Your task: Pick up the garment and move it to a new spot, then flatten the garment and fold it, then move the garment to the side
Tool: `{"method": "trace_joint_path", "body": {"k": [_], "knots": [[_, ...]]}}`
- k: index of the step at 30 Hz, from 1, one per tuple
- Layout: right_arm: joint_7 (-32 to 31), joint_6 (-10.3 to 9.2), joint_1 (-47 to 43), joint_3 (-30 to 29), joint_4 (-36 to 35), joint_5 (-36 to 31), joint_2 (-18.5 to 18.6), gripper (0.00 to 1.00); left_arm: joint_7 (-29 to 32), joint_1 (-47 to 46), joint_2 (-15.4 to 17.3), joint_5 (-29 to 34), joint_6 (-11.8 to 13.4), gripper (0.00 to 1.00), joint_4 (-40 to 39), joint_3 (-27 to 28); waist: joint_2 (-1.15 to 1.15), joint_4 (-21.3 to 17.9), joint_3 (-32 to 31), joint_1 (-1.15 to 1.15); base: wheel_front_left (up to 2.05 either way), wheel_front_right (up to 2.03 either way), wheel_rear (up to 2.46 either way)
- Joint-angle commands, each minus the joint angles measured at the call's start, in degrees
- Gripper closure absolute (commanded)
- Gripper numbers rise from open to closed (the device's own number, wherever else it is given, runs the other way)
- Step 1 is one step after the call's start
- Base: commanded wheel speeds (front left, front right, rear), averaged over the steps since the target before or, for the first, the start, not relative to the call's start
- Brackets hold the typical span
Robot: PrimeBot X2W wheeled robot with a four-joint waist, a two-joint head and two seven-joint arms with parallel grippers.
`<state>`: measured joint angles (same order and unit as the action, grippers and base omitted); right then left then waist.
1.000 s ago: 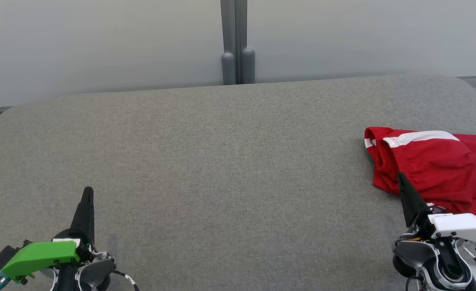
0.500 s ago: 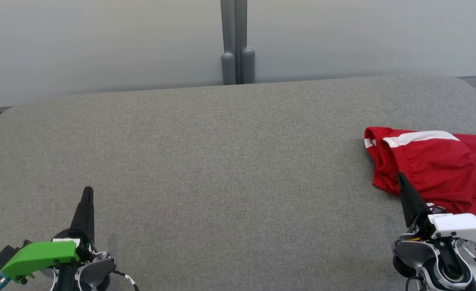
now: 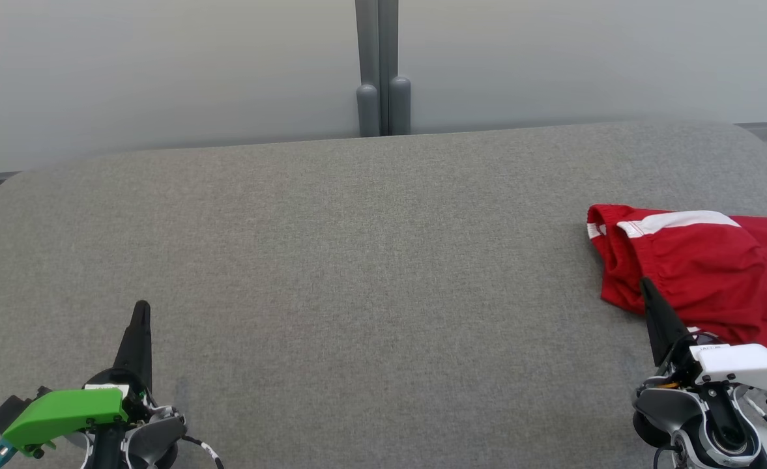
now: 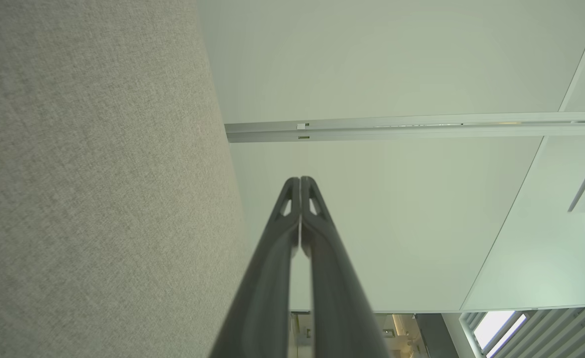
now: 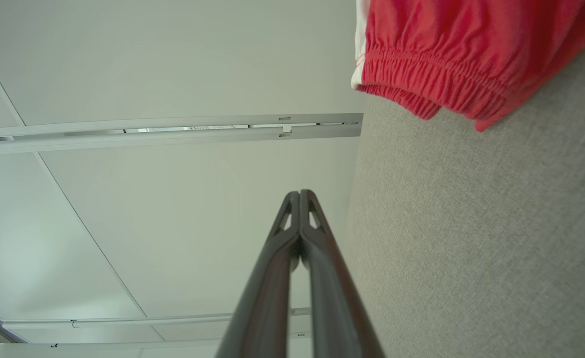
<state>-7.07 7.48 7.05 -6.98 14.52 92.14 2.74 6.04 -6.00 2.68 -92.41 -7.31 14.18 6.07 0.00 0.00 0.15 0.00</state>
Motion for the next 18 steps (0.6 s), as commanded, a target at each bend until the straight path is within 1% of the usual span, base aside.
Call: {"method": "trace_joint_path", "body": {"k": [1, 18], "knots": [[-0.22, 0.02, -0.72, -0.13, -0.25, 0.32, 0.26, 1.00, 0.19, -0.70, 0.38, -0.09, -0.36, 1.00, -0.19, 0.24, 0.00, 0.00, 0.00, 0.00, 0.00, 0.00, 0.00], [-0.21, 0.02, -0.72, -0.12, -0.24, 0.32, 0.26, 1.00, 0.19, -0.70, 0.38, -0.09, -0.36, 1.00, -0.20, 0.23, 0.00, 0.00, 0.00, 0.00, 0.00, 0.00, 0.00]]}}
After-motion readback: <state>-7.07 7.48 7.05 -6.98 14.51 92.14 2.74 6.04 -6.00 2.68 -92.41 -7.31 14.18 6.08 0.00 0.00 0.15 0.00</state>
